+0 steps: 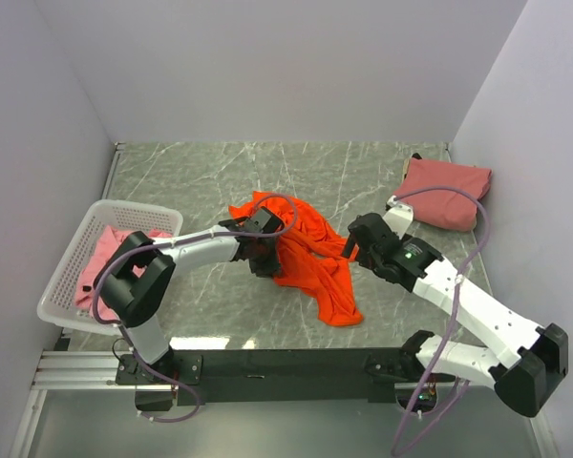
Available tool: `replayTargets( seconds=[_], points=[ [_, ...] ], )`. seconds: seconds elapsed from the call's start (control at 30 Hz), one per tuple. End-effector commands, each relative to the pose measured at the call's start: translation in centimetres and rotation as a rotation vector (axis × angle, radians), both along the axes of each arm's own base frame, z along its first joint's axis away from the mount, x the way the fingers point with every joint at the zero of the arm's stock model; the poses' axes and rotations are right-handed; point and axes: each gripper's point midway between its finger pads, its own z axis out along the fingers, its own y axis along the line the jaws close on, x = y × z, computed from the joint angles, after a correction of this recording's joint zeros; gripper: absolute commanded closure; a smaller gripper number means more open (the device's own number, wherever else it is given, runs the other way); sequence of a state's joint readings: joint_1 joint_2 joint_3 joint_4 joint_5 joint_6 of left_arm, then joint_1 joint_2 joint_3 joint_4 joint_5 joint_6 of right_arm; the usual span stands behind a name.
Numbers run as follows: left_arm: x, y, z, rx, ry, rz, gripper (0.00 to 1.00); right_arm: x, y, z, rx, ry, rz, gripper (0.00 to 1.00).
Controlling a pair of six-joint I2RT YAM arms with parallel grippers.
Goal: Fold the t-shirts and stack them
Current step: Flatten the tshirt out
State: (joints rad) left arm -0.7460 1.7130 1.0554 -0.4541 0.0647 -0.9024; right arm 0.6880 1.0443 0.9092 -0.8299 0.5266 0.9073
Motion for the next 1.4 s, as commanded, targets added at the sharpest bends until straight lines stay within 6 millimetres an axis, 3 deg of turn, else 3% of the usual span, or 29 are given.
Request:
replayTargets(
  seconds=[0.0, 0.07, 0.1, 0.23, 0.43, 0.57, 0.8, 1.03, 1.2, 1.37],
  points=[
    [0.8, -1.6, 1.6, -0.059, -0.036, -0.034, 0.81, 1.9, 0.3, 0.0, -0.013, -0.027, 0.013, 0.09],
    [0.7, -0.9, 1.7, -0.029, -0.039, -0.019, 0.97, 3.2, 0.4, -0.2, -0.041, -0.020, 0.034, 0.09],
    [0.1, 0.1, 1.8, 0.006, -0.026, -0.011, 0.99, 3.6, 0.7, -0.3, -0.042, -0.010, 0.049, 0.09],
    [-2.2, 4.1, 2.9, 0.080, -0.002, 0.052, 0.99, 6.2, 2.1, -0.4, -0.074, 0.012, 0.115, 0.10],
    [-6.4, 11.2, 6.3, 0.119, -0.024, 0.226, 0.99, 9.1, 3.6, -4.6, -0.108, 0.138, 0.163, 0.11],
    [-8.0, 13.8, 7.5, 0.078, -0.033, 0.319, 0.99, 10.4, 4.6, -6.6, -0.097, 0.179, 0.194, 0.12],
    [-10.1, 16.1, 7.4, 0.074, -0.009, 0.430, 0.99, 11.5, 3.3, -8.6, -0.074, 0.245, 0.152, 0.13],
    [-10.2, 17.6, 8.4, 0.087, -0.046, 0.487, 1.00, 9.8, 1.5, -10.8, -0.045, 0.336, 0.118, 0.13],
    [-8.7, 17.9, 8.5, 0.104, -0.080, 0.508, 0.99, 7.9, 1.9, -11.7, 0.011, 0.388, 0.127, 0.15],
    [-6.0, 18.1, 8.1, 0.136, -0.093, 0.491, 0.99, 6.2, 1.9, -11.4, 0.051, 0.390, 0.124, 0.16]
  ],
)
